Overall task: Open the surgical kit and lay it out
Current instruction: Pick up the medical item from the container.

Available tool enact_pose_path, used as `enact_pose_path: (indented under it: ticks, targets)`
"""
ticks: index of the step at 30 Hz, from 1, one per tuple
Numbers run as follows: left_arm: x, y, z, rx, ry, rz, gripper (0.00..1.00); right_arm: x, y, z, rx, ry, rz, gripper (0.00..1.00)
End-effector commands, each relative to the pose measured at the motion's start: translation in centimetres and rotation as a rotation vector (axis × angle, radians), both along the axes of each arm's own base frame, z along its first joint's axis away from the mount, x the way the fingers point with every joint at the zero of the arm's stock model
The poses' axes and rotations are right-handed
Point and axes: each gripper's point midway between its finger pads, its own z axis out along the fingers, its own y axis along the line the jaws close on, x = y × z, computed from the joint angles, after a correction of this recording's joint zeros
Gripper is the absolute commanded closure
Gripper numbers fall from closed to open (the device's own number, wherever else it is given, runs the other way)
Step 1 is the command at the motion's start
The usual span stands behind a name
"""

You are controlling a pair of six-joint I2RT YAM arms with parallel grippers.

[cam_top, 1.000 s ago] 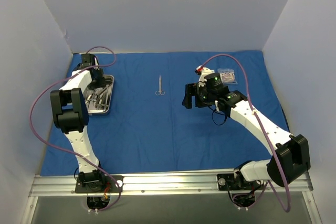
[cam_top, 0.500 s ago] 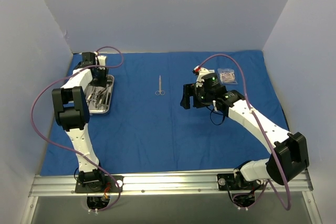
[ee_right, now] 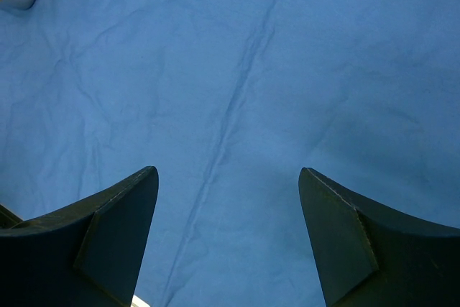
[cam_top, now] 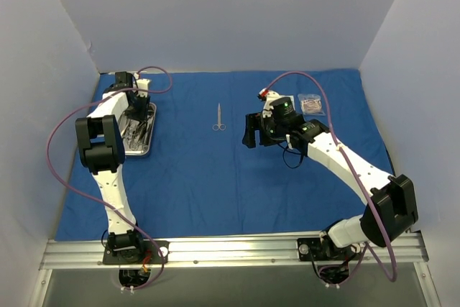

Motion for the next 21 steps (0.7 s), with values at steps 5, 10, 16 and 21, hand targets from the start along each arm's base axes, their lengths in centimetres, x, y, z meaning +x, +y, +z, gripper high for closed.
enact_pose_path:
  ticks: [5, 10, 16, 21]
  targets:
    - [0.5, 0.2, 0.1, -0.025, 0.007, 0.014, 0.60, 0.5, 0.6, 0.8, -0.008, -0.016, -0.001, 0.25]
    - [0.7, 0.2, -0.3, -0.046, 0.013, 0.044, 0.60, 0.3, 0.7, 0.9, -0.010, -0.019, 0.001, 0.25]
    - [0.8, 0.7, -0.3, -0.029, 0.003, 0.082, 0.80, 0.1, 0.7, 0.8, -0.013, -0.019, -0.002, 0.26]
    - [1.2, 1.1, 1.3, -0.011, -0.036, 0.106, 0.87, 0.0, 0.8, 0.9, -0.010, -0.025, -0.003, 0.26]
